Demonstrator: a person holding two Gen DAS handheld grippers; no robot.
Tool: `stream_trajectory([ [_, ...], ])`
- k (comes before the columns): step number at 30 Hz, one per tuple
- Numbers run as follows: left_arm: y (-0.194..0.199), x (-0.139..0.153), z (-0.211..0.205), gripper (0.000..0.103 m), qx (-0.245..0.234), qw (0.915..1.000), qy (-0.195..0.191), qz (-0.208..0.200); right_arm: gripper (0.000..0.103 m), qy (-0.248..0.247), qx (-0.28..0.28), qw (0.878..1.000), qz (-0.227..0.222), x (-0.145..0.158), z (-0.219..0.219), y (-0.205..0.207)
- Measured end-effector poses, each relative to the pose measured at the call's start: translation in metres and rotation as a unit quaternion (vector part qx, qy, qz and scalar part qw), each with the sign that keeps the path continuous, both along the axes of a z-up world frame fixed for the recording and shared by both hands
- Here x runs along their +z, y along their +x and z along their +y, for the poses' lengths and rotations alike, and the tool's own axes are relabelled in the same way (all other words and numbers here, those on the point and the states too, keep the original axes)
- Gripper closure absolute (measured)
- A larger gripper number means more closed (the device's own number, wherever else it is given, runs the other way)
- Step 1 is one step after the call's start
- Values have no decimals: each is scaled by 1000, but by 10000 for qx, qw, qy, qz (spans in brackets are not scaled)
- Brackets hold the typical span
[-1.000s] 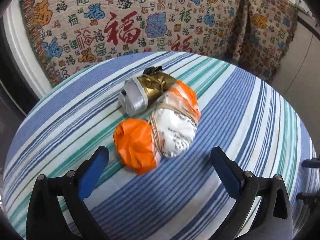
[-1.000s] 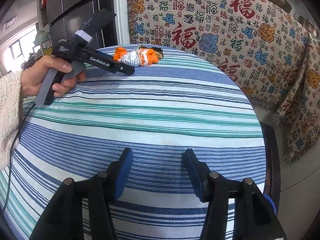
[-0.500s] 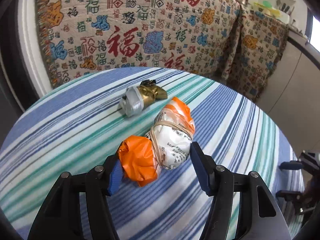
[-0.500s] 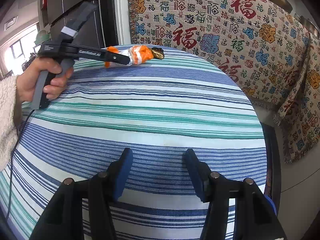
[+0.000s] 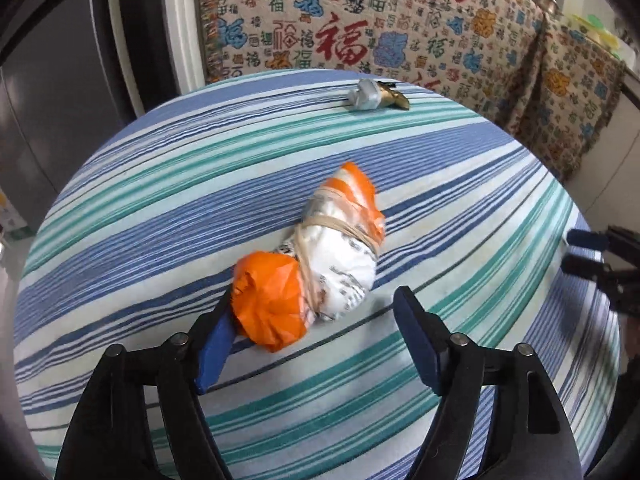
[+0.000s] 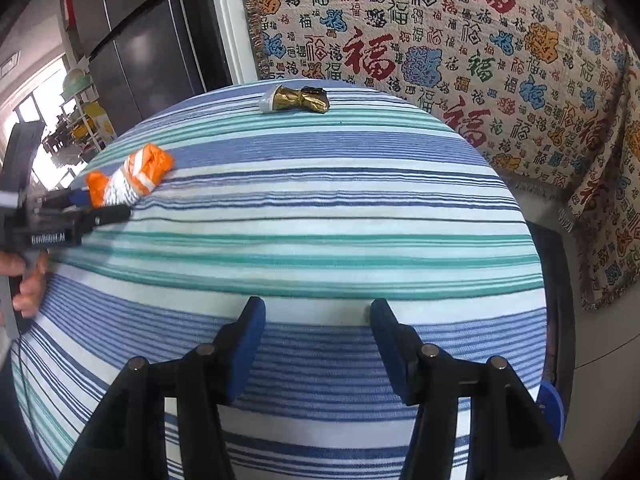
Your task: Collect trash
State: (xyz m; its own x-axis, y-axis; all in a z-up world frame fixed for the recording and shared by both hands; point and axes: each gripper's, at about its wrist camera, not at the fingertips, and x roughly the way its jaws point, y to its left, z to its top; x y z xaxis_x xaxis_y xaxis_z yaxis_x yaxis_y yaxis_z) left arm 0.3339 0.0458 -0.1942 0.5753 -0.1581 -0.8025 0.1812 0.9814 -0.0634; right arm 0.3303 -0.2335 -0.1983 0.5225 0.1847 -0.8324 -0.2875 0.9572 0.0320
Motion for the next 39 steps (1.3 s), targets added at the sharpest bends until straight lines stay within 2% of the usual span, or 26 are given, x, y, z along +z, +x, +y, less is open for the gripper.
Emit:
stream_trajectory([
  [6, 6, 6, 1, 18, -100, 9998, -161, -118, 46, 359, -297, 9987, 222, 18, 33, 79],
  [11, 10, 7, 9, 18, 41, 9997, -174, -155, 46, 554, -764, 9955, -88, 29, 85, 151],
  [14, 10, 3, 17, 18, 90, 9998, -63, -171, 46, 139, -710, 9969, -316, 20, 121, 190],
  [16, 10, -1, 22, 18, 117, 9999, -41, -93, 46, -432, -687, 9960, -377, 8, 140, 213],
  [19, 7, 1, 28, 15, 115, 9998, -117, -145, 51, -914, -748, 9930, -69, -17, 146, 230],
  [21, 7, 0, 31, 15, 83, 9998, -152, -112, 65, -958, -608, 9929, -363, -11, 142, 218],
  [23, 8, 0, 33, 15, 88, 9997, -213, -112, 74, -960, -156, 9945, -393, -8, 139, 199],
  [26, 9, 0, 33, 15, 86, 9997, -213, -110, 80, -1174, 732, 9894, -446, -8, 133, 157],
  [29, 10, 1, 30, 14, 21, 9996, -259, -110, 80, -1210, 1633, 9784, -379, -3, 111, 101],
  [31, 12, 1, 25, 10, -58, 9993, -340, -108, 76, -1319, 1885, 9725, -362, -2, 91, 72],
  [32, 15, 1, 23, 10, -93, 9993, -359, -93, 69, -1273, 1868, 9735, -352, 0, 78, 59],
  [33, 17, 1, 19, 10, -147, 9990, -406, -76, 50, -1125, 1751, 9776, -322, 3, 65, 50],
  [35, 19, 2, 13, 10, -243, 9980, -587, -31, 31, -701, 1287, 9884, -400, 11, 37, 33],
  [37, 19, 3, 5, 11, -205, 9977, -644, 37, 31, -300, 807, 9955, -408, 15, 18, 19],
  [39, 14, 4, -5, 11, -263, 9965, -786, 116, 31, -17, 241, 9996, -168, 10, 6, 10],
])
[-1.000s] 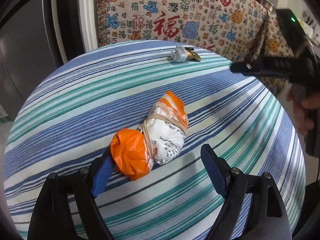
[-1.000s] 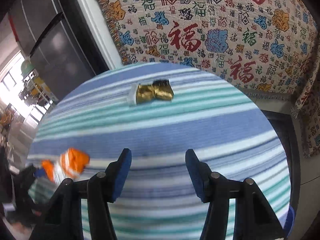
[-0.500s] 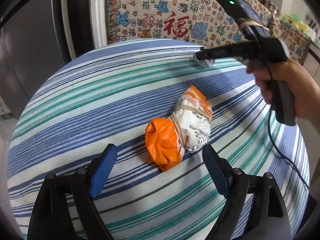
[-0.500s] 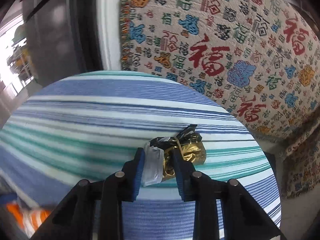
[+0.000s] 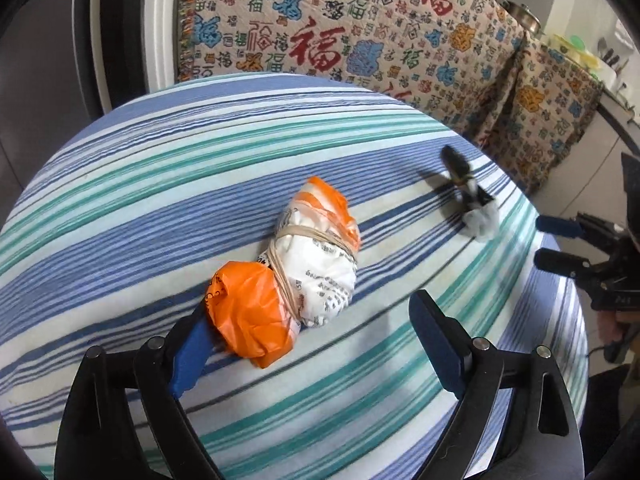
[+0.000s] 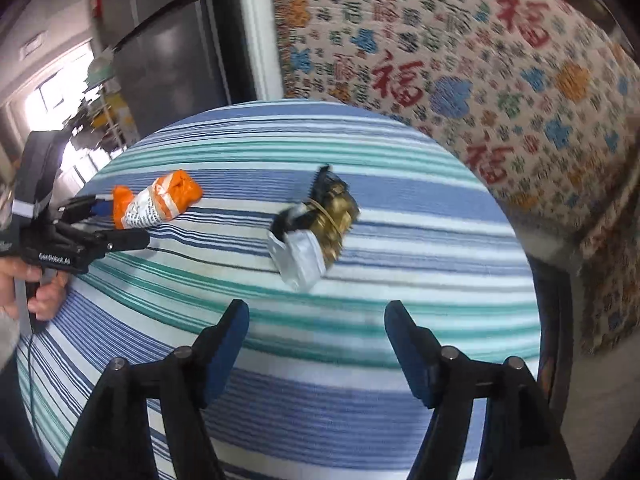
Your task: Collect trash
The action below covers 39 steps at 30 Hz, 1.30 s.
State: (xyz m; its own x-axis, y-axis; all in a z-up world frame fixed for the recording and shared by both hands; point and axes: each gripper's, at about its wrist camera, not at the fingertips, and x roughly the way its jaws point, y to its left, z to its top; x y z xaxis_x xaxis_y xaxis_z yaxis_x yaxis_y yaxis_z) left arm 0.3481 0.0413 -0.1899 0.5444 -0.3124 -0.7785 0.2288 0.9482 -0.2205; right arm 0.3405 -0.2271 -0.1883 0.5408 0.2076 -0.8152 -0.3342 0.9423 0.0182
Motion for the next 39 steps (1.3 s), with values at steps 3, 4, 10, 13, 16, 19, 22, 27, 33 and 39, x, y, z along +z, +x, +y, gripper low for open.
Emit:
stream_trajectory([
  [3, -14, 1, -13, 11, -31, 10000, 69, 62, 31, 197, -419, 9987, 216, -16, -2, -6],
  [4, -20, 1, -17, 11, 23, 9999, 150, 61, 31, 71, -514, 9984, 207, -21, 2, -9],
  [10, -33, -6, -28, 6, 496, 9929, 1077, -61, 27, -196, -538, 9983, 128, -26, 25, -13],
  [13, -29, -8, -26, 5, 548, 9920, 1133, -58, 23, -445, -503, 9977, -3, -29, 37, -13],
  [16, -28, -9, -25, 4, 544, 9917, 1160, -53, 23, -409, -484, 9980, -64, -30, 38, -13],
  [19, -28, -9, -24, 3, 524, 9919, 1158, -44, 22, -403, -486, 9980, -101, -31, 37, -13],
  [22, -27, -9, -25, 1, 503, 9919, 1166, -23, 22, -408, -495, 9978, -147, -32, 38, -13],
  [27, -26, -8, -26, 0, 498, 9917, 1182, -6, 22, -363, -614, 9974, -124, -31, 38, -10],
  [33, -26, -6, -13, 1, 403, 9939, 1028, 8, 22, 165, -999, 9935, 524, -21, 48, 4],
  [39, -34, 0, 1, 1, 154, 9991, 373, -135, 22, 640, -1532, 9848, 513, -11, 42, 31],
])
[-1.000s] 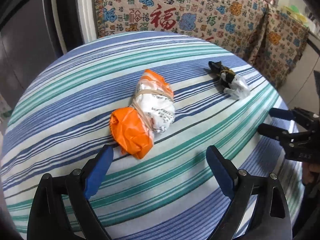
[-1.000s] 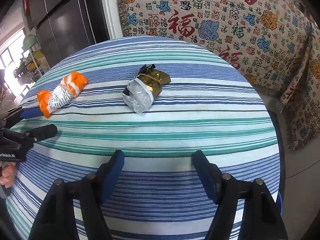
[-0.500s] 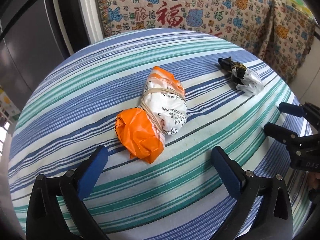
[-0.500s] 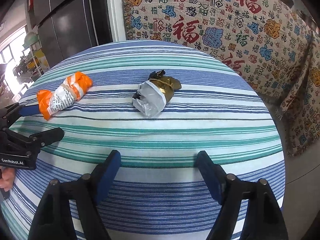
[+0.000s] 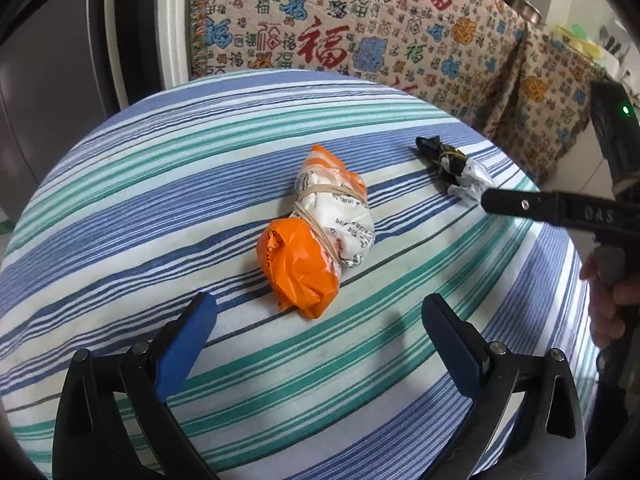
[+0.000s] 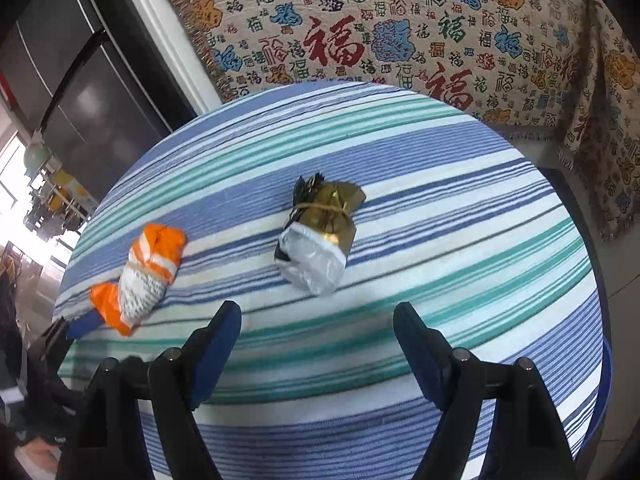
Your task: Collect trash
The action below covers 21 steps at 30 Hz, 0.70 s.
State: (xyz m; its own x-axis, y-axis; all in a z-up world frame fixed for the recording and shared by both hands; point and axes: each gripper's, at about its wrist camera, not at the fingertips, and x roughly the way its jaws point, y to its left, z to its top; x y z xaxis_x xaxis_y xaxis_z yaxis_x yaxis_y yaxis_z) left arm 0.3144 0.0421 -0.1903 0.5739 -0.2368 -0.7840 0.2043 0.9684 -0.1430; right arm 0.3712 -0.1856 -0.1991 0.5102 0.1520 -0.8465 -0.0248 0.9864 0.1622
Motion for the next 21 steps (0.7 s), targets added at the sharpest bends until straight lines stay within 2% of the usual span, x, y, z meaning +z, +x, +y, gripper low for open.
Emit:
stream_trajectory([
  [4, 7, 6, 0, 2, 34, 9997, 182, -170, 22, 79, -185, 9997, 111, -3, 8, 25],
  [7, 19, 9, 3, 5, 120, 9997, 92, -172, 24, -104, -273, 9992, 278, -13, 11, 41],
  [8, 22, 10, 2, 7, 99, 9998, 68, -170, 31, -139, -302, 9989, 318, -16, 10, 42],
  [9, 24, 11, 0, 10, 49, 9998, 67, -165, 49, -274, -334, 9989, 196, -14, 11, 40],
  [10, 26, 11, -2, 11, -23, 9998, 98, -172, 60, -326, -269, 9990, 164, -13, 10, 40],
  [11, 26, 10, -5, 12, -111, 9996, 190, -187, 65, -320, -218, 9991, 155, -13, 9, 39],
  [12, 26, 9, -9, 17, -196, 9991, 315, -194, 66, -327, -221, 9992, 107, -12, 7, 36],
  [15, 27, 1, -17, 51, -379, 9980, 500, -58, 68, -484, -45, 9988, -61, -5, 3, 22],
  [21, 23, 4, -14, 55, -161, 9997, 175, -71, 69, -640, 273, 9969, -364, 13, -14, -25],
])
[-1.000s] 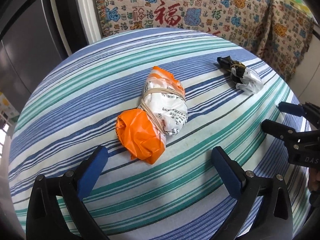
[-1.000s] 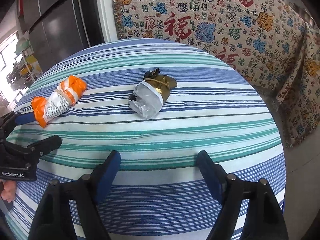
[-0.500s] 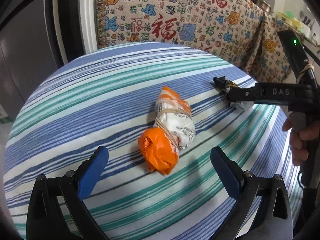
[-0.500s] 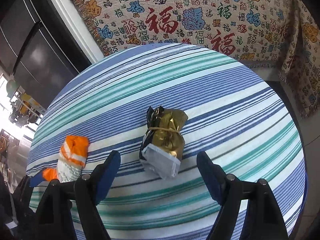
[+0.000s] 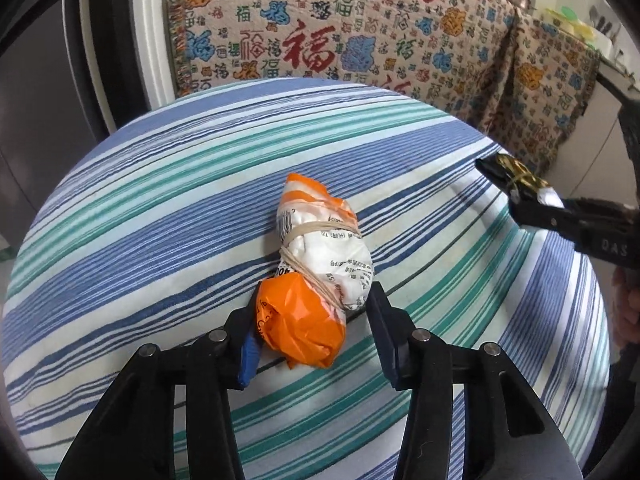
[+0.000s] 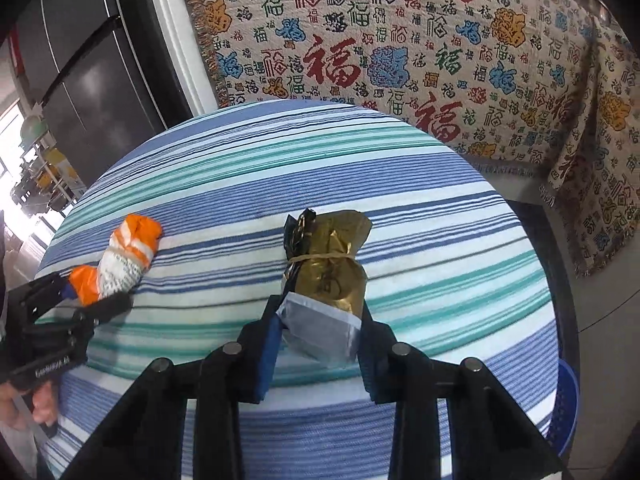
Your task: Collect trash
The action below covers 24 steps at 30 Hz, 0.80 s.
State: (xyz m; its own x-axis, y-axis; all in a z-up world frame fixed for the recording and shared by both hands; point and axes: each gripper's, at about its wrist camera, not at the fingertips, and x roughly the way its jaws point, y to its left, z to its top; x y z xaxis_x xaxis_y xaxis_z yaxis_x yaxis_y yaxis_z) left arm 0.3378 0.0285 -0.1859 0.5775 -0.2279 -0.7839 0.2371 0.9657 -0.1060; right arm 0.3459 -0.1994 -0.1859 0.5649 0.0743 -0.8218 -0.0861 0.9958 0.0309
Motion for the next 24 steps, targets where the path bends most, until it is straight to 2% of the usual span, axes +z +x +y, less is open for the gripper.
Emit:
stream_trajectory([
  [4, -11, 10, -12, 55, -35, 9998, -188, -81, 69, 6, 75, 9997, -211, 12, -18, -33],
  [11, -46, 39, -77, 55, -514, 9978, -262, -318, 69, 38, -176, 9986, -495, 29, -71, -98],
  [19, -82, 51, -167, 55, -1129, 9926, -400, -185, 69, 23, -741, 9942, -774, 54, -144, -155],
  [22, -93, 59, -198, 55, -1344, 9894, -515, -185, 69, -143, -1038, 9908, -858, 62, -176, -173],
  [24, -98, 64, -220, 55, -1493, 9869, -580, -210, 69, -64, -1280, 9879, -872, 67, -199, -184],
])
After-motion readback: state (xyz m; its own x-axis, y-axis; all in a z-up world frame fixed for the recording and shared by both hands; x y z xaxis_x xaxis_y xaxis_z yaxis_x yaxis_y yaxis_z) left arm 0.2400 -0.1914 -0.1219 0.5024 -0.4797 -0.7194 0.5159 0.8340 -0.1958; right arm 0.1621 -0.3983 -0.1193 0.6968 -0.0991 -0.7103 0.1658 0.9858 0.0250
